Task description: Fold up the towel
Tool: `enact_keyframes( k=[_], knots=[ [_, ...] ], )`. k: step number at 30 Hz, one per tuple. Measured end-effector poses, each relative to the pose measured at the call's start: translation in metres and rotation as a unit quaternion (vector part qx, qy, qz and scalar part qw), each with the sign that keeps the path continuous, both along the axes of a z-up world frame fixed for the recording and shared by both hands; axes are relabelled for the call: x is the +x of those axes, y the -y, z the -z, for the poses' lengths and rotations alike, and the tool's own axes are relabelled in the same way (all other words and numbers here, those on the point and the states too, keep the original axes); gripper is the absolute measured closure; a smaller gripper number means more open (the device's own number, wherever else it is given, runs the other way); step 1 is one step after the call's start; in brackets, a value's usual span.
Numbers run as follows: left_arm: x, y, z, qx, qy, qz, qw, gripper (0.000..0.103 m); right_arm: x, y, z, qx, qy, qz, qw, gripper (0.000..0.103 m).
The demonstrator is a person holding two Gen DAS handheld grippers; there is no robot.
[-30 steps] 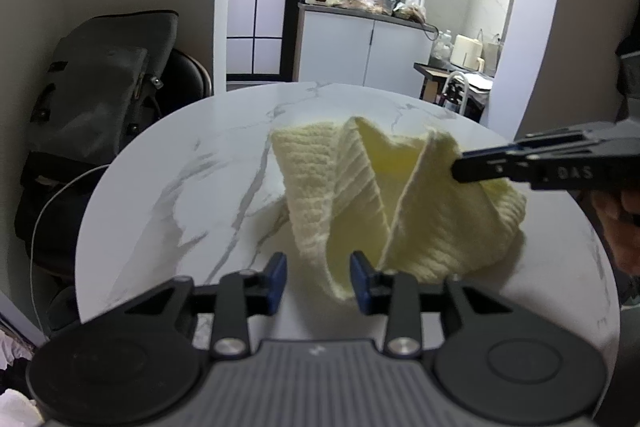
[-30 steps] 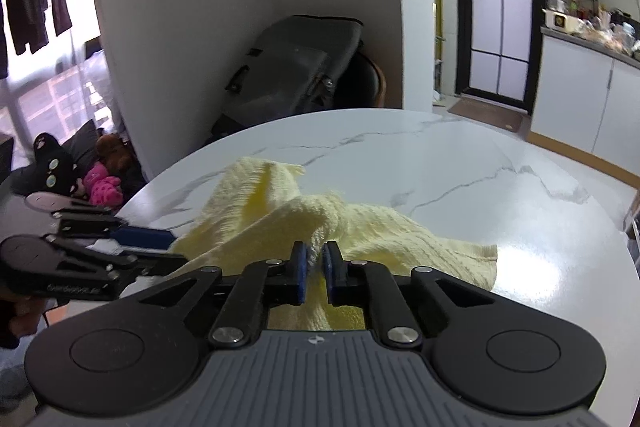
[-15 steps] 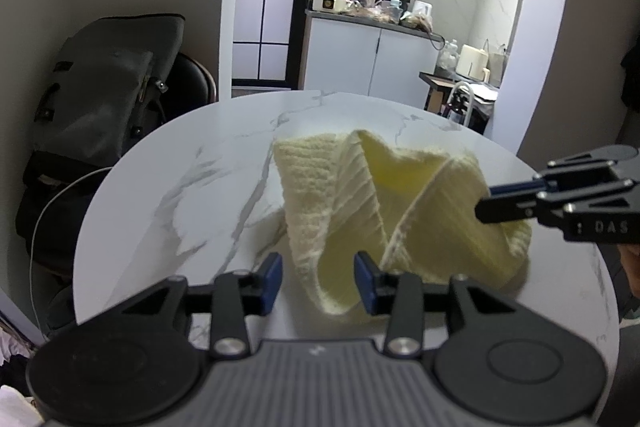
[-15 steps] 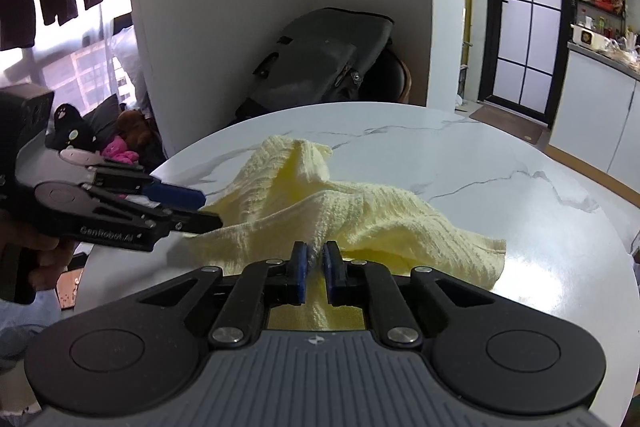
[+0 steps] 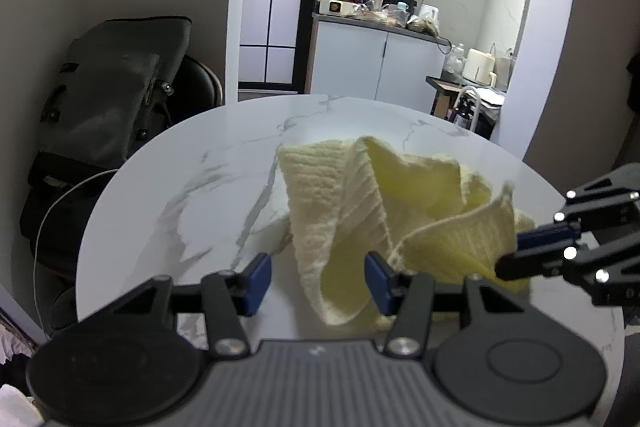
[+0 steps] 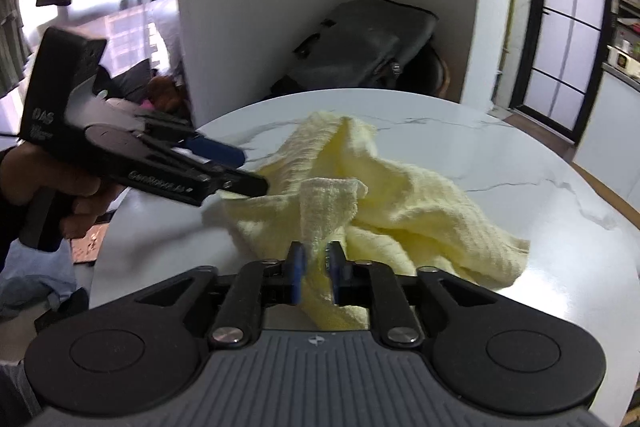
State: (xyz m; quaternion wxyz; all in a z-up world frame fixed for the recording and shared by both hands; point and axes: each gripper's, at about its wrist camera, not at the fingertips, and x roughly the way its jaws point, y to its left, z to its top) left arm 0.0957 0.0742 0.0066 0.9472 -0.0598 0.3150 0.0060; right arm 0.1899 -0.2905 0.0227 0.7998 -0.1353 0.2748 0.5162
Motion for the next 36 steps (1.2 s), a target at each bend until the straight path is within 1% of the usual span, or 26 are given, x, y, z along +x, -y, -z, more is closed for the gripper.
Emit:
enact_keyframes(
  k=[5, 12, 18, 26, 29, 31, 32, 33, 34, 36],
  knots=[
    [0.0, 0.001, 0.001, 0.001, -0.002, 0.004, 1.0, 0.048, 0.004, 0.002, -0.002, 0.008, -0.003, 0.021, 1.0, 0.058],
    [-0.003, 0.006, 0.001, 0.001, 0.0, 0.005, 1.0, 0.048, 0.019, 0.003, -0.003, 0.046, -0.026, 0.046, 0.998, 0.058],
    [-0.001, 0.004, 0.002, -0.002, 0.001, 0.006, 1.0, 0.048, 0.029, -0.002, -0.002, 0.068, -0.044, 0.051, 0.995, 0.058],
    [0.008, 0.001, 0.001, -0.005, 0.005, 0.009, 0.9999, 0.048, 0.032, -0.013, 0.004, 0.048, -0.039, 0.051, 0.997, 0.059],
    [0.013, 0.001, 0.002, -0.004, 0.003, 0.012, 0.9999, 0.048, 0.034, -0.013, 0.005, 0.042, -0.033, 0.054, 0.997, 0.064],
    [0.017, 0.002, 0.003, -0.002, 0.001, 0.016, 0.9999, 0.048, 0.031, -0.014, 0.004, 0.038, -0.028, 0.051, 0.998, 0.083],
    [0.019, 0.003, 0.003, -0.001, 0.001, 0.017, 0.9999, 0.048, 0.03, -0.015, 0.003, 0.035, -0.024, 0.05, 0.998, 0.087],
    [0.02, 0.004, 0.003, -0.001, 0.001, 0.019, 0.9998, 0.048, 0.028, -0.016, 0.003, 0.032, -0.02, 0.049, 0.998, 0.093],
    [0.021, 0.003, 0.003, -0.001, 0.001, 0.019, 0.9998, 0.048, 0.026, -0.016, 0.002, 0.032, -0.015, 0.05, 0.998, 0.096],
    [0.022, 0.003, 0.003, -0.001, 0.001, 0.019, 0.9998, 0.048, 0.022, -0.014, 0.0, 0.037, -0.007, 0.053, 0.998, 0.096]
  ],
)
